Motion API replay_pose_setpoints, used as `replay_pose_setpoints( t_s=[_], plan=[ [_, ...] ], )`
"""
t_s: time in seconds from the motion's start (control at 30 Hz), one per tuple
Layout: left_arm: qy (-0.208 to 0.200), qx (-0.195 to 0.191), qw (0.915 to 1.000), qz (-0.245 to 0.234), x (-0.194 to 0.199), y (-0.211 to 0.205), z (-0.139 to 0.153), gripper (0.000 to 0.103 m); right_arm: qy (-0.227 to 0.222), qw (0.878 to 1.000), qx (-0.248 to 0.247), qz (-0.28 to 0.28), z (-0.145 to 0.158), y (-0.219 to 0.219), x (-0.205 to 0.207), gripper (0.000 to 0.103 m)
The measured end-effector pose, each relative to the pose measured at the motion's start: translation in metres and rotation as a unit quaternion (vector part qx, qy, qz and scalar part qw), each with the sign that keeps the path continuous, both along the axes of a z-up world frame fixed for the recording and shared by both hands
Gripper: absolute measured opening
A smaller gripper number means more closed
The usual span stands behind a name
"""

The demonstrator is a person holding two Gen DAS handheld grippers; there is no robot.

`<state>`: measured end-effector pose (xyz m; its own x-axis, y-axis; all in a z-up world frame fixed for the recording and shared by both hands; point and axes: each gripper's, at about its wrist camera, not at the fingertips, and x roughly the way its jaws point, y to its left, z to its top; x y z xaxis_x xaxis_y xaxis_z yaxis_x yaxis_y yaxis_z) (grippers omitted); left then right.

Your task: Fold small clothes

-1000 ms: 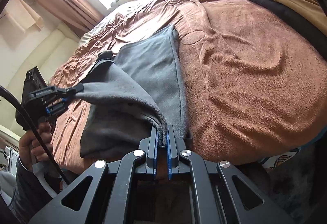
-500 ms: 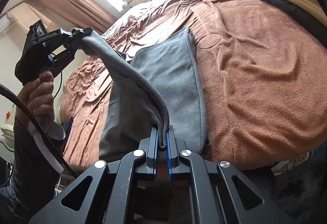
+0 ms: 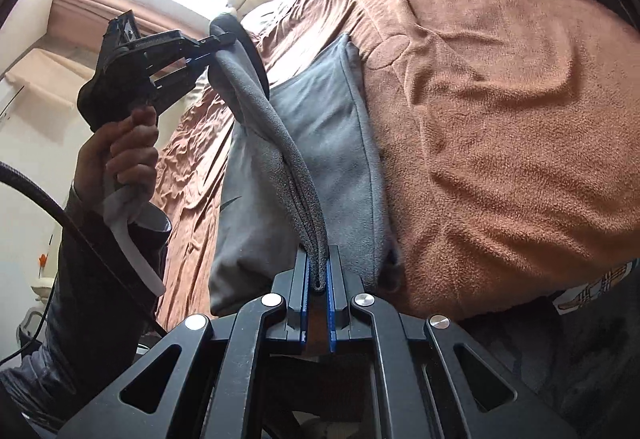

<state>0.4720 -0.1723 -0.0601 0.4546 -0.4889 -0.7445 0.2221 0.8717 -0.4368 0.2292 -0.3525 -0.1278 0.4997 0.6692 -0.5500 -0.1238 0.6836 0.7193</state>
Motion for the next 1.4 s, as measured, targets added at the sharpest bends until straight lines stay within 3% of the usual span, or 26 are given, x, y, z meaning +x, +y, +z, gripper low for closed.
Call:
replay_pose_setpoints(
  t_s=[0.33, 0.63, 0.7, 0.8, 0.87, 1.07, 1.4],
  plan=[
    [0.044, 0.036, 0.9981, -0.022, 0.034, -0.04, -0.045, 0.009, 0.018, 1.0, 0.009, -0.006, -0.019, -0.004, 0.005, 0.003],
    [0.083, 0.044, 0.995, -0.033, 0.048, -0.058, -0.074, 0.011, 0.023, 0.999, 0.028, 0.004, -0.023, -0.011, 0.0, 0.003],
    [0.093, 0.031, 0.9947, -0.032, 0.048, -0.055, -0.076, 0.022, 0.026, 0.999, 0.028, -0.001, -0.026, -0.014, 0.001, 0.003],
    [0.077, 0.019, 0.9965, -0.028, 0.041, -0.044, -0.066, 0.058, 0.029, 0.999, 0.035, -0.007, -0.029, -0.017, 0.0, 0.003],
    [0.06, 0.023, 0.9976, -0.027, 0.032, -0.034, -0.056, 0.066, 0.027, 0.999, 0.04, -0.005, -0.028, -0.018, 0.0, 0.003],
    [0.053, 0.036, 0.9979, -0.015, 0.001, 0.007, -0.047, 0.067, 0.022, 0.999, 0.039, -0.007, -0.025, -0.021, -0.001, 0.003],
    [0.063, 0.032, 0.9974, -0.014, -0.064, 0.057, -0.066, 0.063, 0.021, 0.999, 0.023, -0.012, -0.02, -0.019, -0.008, 0.003]
  ],
)
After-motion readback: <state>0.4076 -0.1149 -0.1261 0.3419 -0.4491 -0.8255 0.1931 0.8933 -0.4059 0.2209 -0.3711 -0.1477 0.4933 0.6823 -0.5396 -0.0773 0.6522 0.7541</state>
